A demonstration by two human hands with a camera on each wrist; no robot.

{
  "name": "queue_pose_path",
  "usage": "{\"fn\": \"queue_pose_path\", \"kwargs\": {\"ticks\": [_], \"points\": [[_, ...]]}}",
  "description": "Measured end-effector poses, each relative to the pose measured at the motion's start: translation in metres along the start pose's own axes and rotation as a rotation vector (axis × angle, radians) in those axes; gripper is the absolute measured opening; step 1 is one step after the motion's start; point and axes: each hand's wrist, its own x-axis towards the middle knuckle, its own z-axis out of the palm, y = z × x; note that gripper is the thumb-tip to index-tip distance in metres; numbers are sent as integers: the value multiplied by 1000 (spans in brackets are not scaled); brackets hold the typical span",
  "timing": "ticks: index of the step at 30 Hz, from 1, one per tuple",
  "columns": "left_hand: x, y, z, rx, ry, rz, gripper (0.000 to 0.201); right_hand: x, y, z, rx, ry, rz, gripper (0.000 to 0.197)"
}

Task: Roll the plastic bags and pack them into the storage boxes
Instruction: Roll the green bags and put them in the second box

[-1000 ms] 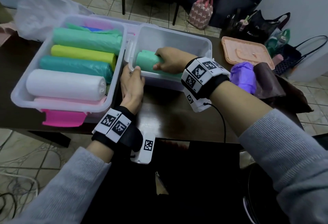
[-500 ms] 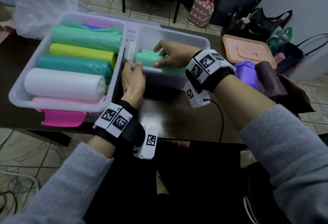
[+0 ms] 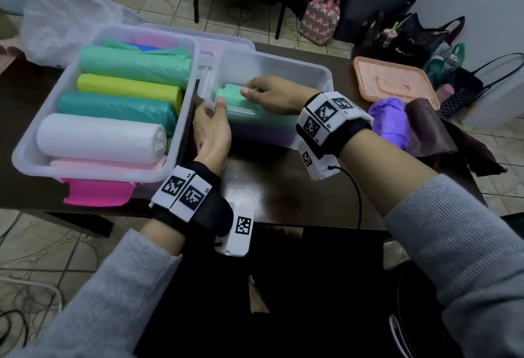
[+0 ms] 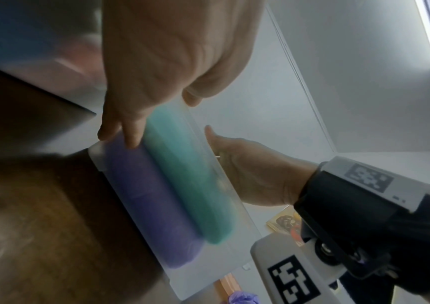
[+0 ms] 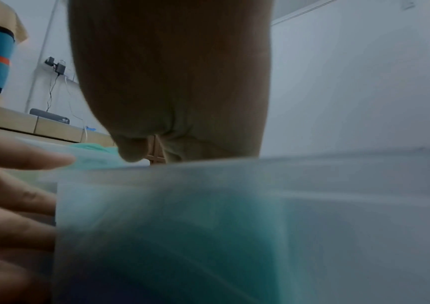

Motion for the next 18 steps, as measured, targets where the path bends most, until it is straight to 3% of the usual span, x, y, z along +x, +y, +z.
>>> {"fn": "queue_pose_path", "kwargs": {"ticks": [4, 10, 14, 18], "points": [[-11, 6, 0, 7, 12, -52, 36, -1, 7, 1, 37, 88, 5, 42], [-52, -6, 19, 72, 22, -81, 55, -14, 21, 5, 105, 238, -17, 42], [-81, -32, 47, 244, -212, -89, 51, -38, 55, 6, 208, 534, 8, 36], [-106, -55, 81, 675, -538, 156, 55, -68, 113, 9, 168, 746, 177, 28]]}}
